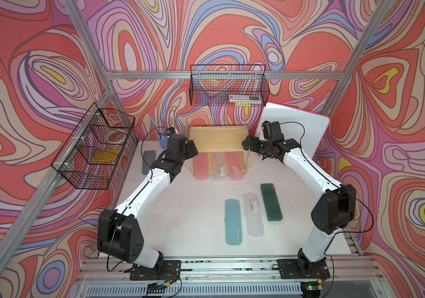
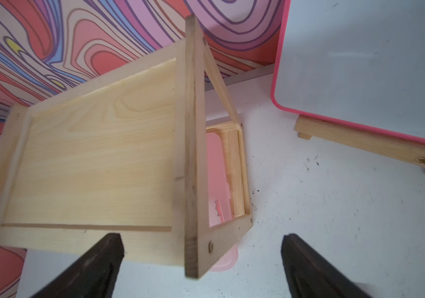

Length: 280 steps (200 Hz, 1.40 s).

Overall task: Remove the pencil cases from the shelf
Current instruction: Move the shelf to the center of the board, then pick up the pencil case from the shelf.

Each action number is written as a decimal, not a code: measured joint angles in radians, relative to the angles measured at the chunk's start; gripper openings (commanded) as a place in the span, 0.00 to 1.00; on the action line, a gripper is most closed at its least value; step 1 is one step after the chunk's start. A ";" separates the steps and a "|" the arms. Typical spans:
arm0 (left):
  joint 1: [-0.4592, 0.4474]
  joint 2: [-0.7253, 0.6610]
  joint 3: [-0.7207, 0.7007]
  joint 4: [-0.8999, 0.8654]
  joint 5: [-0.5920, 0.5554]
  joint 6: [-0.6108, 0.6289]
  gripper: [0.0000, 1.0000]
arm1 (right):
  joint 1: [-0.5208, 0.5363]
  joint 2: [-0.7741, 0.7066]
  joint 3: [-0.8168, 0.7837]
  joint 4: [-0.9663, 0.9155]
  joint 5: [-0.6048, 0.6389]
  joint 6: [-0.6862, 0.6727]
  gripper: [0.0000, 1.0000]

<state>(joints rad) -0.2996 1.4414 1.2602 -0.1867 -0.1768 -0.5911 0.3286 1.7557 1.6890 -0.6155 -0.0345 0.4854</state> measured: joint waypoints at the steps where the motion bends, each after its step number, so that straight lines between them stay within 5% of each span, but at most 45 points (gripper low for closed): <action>1: 0.000 -0.006 -0.003 0.000 0.001 -0.003 0.88 | 0.000 -0.005 -0.001 0.000 0.000 0.000 0.98; 38: 0.000 -0.350 -0.358 0.187 0.100 -0.259 0.87 | 0.017 -0.206 -0.087 0.012 0.016 -0.007 0.98; 58: -0.002 -0.389 -0.616 0.366 0.165 -0.430 0.89 | 0.020 -0.267 -0.154 0.018 0.019 -0.010 0.98; 95: -0.006 -0.105 -0.850 0.595 0.275 -0.648 0.95 | 0.020 -0.281 -0.259 0.006 0.020 -0.010 0.98; 165: -0.010 0.415 -0.761 1.313 0.329 -0.858 0.98 | 0.020 -0.282 -0.315 0.004 0.020 -0.010 0.98; 206: -0.010 0.530 -0.727 1.481 0.322 -0.904 0.96 | 0.020 -0.282 -0.320 0.002 0.023 -0.011 0.98; 220: -0.010 0.544 -0.703 1.471 0.321 -0.902 0.91 | 0.020 -0.281 -0.320 0.002 0.024 -0.011 0.98; 256: -0.010 0.555 -0.661 1.411 0.312 -0.893 0.42 | 0.020 -0.274 -0.320 0.003 0.023 -0.013 0.98; 280: -0.010 0.564 -0.642 1.382 0.312 -0.890 0.27 | 0.020 -0.269 -0.320 0.003 0.023 -0.012 0.98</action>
<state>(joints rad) -0.3099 2.0052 0.6186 1.1957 0.1352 -1.4807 0.3485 1.4872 1.3689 -0.6128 -0.0116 0.4732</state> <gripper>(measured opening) 0.358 0.983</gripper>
